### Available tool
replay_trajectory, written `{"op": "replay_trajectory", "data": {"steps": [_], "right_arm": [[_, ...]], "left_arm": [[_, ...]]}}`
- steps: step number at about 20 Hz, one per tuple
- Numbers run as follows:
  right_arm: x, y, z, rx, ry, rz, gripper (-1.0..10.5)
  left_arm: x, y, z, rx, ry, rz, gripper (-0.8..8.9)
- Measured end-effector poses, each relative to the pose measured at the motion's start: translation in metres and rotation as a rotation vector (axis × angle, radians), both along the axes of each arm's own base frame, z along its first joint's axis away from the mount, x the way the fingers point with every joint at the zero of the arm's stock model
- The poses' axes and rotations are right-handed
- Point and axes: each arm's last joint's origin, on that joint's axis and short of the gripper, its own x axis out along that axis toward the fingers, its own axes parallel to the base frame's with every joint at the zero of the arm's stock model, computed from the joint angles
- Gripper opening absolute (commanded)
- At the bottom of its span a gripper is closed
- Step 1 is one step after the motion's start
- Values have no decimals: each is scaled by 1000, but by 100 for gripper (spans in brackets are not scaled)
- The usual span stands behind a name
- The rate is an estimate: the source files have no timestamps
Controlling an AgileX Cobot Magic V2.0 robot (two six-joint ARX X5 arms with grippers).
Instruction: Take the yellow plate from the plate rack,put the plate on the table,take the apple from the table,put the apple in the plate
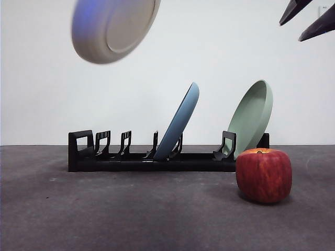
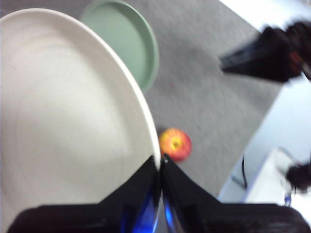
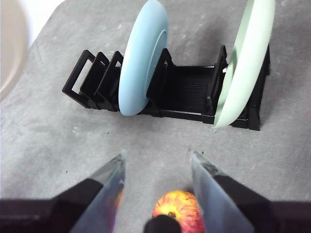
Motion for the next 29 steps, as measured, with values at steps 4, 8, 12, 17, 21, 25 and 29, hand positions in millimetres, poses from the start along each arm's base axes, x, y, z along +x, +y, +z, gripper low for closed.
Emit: {"op": "replay_trajectory", "data": {"steps": [4, 8, 12, 17, 21, 25, 29], "right_arm": [[0, 0, 0, 0, 0, 0, 225], [0, 0, 0, 0, 0, 0, 225], [0, 0, 0, 0, 0, 0, 225], [0, 0, 0, 0, 0, 0, 225], [0, 0, 0, 0, 0, 0, 225], [0, 0, 0, 0, 0, 0, 225], [0, 0, 0, 0, 0, 0, 225]], "left_arm": [[-41, -24, -7, 224, -22, -50, -9], [-70, -55, -22, 345, -68, -111, -9], [-85, -77, -60, 451, -87, -78, -9], [-77, -102, -134, 466, -59, -62, -9], [-71, -113, -194, 536, -17, -69, -9], [-61, -131, -234, 599, 12, -74, -9], [-54, -141, -263, 674, -8, -47, 0]]}}
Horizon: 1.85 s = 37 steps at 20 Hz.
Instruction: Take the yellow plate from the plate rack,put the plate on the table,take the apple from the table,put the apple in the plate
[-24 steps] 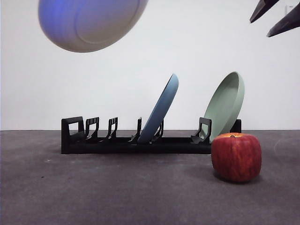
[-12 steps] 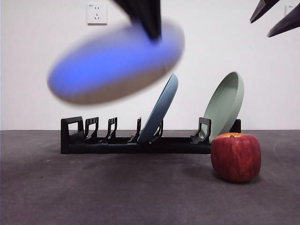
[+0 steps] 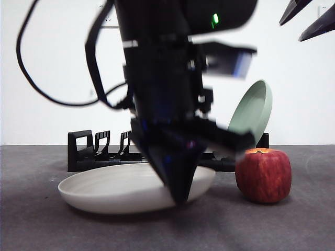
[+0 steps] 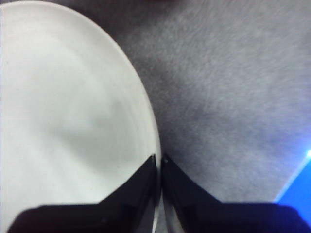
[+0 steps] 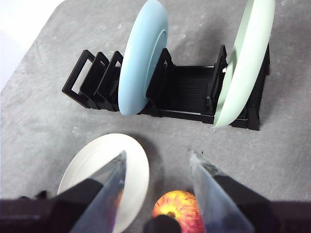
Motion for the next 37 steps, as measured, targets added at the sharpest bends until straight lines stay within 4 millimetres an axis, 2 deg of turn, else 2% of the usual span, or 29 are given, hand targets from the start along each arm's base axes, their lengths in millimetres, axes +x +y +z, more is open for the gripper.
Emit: {"op": "replay_trajectory", "data": {"steps": [2, 3, 5, 6, 7, 9, 11, 15, 19, 23, 26, 29, 32, 34, 35, 36, 37], "right_arm": [[0, 0, 0, 0, 0, 0, 225], [0, 0, 0, 0, 0, 0, 225], [0, 0, 0, 0, 0, 0, 227], [0, 0, 0, 0, 0, 1, 230], [0, 1, 0, 0, 0, 6, 233], [-1, 5, 0, -6, -4, 24, 357], [-2, 13, 0, -31, -12, 46, 452], [-10, 37, -4, -150, -12, 78, 451], [-9, 67, -24, -325, 57, 120, 451], [6, 95, -56, -471, 140, 155, 451], [20, 109, -86, -548, 233, 184, 451], [31, 117, -115, -600, 329, 206, 450], [39, 121, -139, -641, 406, 220, 441], [41, 123, -148, -654, 433, 226, 436], [42, 123, -153, -661, 448, 227, 393], [42, 124, -155, -662, 458, 223, 285], [43, 124, -155, -661, 462, 218, 111]], "left_arm": [[1, -2, -9, 26, 8, -2, 12], [2, -2, -9, 25, 8, 0, 77], [4, -1, -9, 20, 21, 4, 333], [5, 1, -9, 26, 26, 10, 379], [6, 2, -8, 25, 26, 15, 377], [6, 7, 3, 3, 13, 21, 377], [2, 13, 30, -71, -25, 23, 377], [-13, 41, 109, -315, -153, 36, 377], [-38, 94, 181, -551, -364, 100, 377], [-66, 155, 225, -695, -575, 228, 377], [-85, 191, 241, -747, -683, 319, 377], [-97, 216, 246, -758, -750, 390, 377], [-104, 231, 247, -741, -802, 455, 377], [-104, 232, 246, -719, -810, 470, 377], [-104, 232, 245, -705, -807, 468, 377], [-104, 232, 244, -695, -804, 467, 377], [-104, 231, 243, -685, -801, 465, 377]]}}
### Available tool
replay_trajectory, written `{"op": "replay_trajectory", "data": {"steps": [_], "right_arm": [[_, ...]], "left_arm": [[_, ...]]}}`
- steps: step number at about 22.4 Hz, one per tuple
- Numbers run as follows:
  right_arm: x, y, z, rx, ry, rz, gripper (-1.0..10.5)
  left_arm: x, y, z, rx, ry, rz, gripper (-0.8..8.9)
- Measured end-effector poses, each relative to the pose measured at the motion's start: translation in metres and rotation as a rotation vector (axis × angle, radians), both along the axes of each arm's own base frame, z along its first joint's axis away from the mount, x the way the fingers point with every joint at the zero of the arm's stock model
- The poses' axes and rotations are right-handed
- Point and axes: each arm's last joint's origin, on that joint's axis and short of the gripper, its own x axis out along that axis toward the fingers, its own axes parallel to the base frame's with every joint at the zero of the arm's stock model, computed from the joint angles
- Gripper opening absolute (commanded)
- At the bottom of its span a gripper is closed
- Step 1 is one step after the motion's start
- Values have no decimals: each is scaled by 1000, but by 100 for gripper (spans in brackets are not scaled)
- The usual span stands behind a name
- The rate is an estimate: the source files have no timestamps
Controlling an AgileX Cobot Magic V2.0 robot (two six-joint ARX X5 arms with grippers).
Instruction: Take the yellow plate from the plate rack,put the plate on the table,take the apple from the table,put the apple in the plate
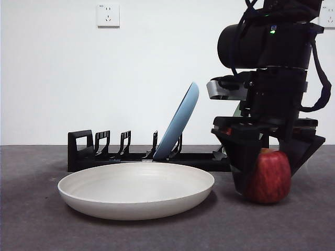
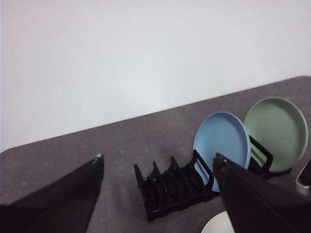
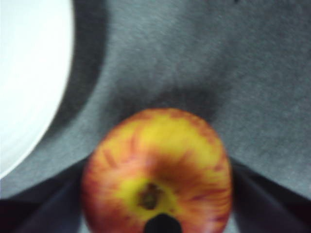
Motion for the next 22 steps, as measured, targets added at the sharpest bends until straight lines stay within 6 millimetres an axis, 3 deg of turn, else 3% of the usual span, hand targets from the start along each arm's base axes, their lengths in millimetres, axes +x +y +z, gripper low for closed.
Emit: {"op": "replay_trajectory", "data": {"steps": [1, 7, 10, 13, 18, 20, 22], "right_arm": [[0, 0, 0, 1, 0, -1, -5], [-1, 0, 4, 7, -5, -8, -11], [0, 5, 35, 56, -69, -4, -11], [0, 25, 79, 144, -190, 44, -12], [-10, 64, 121, 281, -255, 176, -12], [-13, 80, 129, 305, -273, 217, -12], [-12, 95, 125, 301, -259, 245, -12]], "left_arm": [[0, 0, -1, 6, 3, 0, 377], [0, 0, -1, 10, 6, 0, 377], [0, 0, -1, 10, 6, 1, 377], [0, 0, -1, 10, 6, 1, 377], [0, 1, -1, 38, -9, 41, 377], [0, 2, -1, 49, -12, 46, 377], [0, 2, -1, 54, -13, 45, 377]]}}
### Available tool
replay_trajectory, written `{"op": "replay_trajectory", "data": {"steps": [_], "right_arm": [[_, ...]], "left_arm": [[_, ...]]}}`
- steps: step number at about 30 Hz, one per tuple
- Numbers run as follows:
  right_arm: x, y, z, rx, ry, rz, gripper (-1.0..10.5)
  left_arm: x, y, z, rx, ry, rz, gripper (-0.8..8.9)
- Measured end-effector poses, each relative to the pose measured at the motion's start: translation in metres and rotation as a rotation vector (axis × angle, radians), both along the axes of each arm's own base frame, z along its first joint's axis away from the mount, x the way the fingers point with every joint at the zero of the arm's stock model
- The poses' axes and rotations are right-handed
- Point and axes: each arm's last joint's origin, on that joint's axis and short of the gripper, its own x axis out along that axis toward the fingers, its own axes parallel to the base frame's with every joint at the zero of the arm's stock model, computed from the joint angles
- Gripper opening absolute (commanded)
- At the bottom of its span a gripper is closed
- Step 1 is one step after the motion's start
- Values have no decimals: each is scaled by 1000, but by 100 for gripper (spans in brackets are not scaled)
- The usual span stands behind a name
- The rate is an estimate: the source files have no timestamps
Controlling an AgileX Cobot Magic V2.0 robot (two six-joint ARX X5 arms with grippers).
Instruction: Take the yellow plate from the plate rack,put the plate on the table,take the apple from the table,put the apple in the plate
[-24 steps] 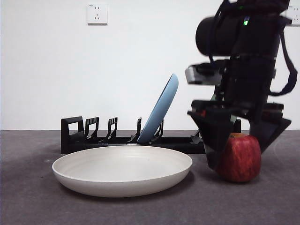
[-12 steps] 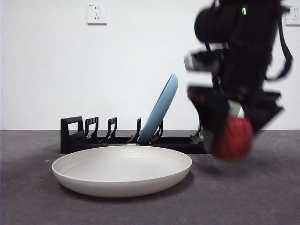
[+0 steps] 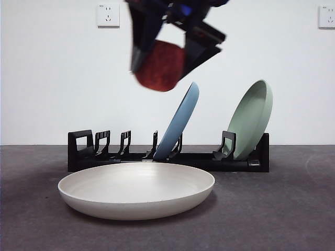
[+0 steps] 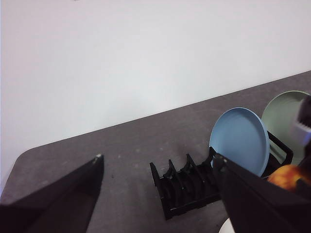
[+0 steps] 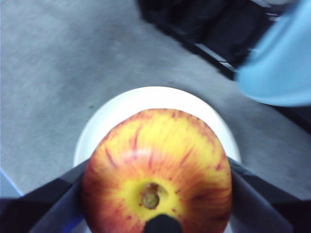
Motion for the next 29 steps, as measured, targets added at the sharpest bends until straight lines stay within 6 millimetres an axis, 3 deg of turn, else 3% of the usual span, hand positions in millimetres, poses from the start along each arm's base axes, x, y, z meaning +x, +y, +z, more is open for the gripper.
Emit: {"op": "replay_trajectory", "data": {"steps": [2, 6, 12, 17, 18, 22, 24, 29], "right_arm": [[3, 15, -13, -26, 25, 21, -12], [12, 35, -59, -121, 111, 39, -12], [23, 46, -110, -221, 203, 39, -12], [24, 48, -121, -241, 221, 38, 23], [24, 48, -121, -240, 221, 39, 69], [24, 49, -121, -242, 220, 41, 431], [23, 49, -121, -244, 219, 40, 518], [22, 50, -121, -251, 216, 40, 536]], "left_arm": [[0, 0, 0, 0, 0, 0, 377], [0, 0, 0, 3, 2, 0, 377], [0, 1, -3, 29, 17, 0, 377], [0, 1, -3, 32, 19, 0, 377], [0, 1, -3, 32, 19, 0, 377], [-1, 1, -4, 46, 27, 0, 377], [-1, 1, -5, 49, 28, 0, 377], [-1, 1, -5, 49, 29, 0, 377]]}}
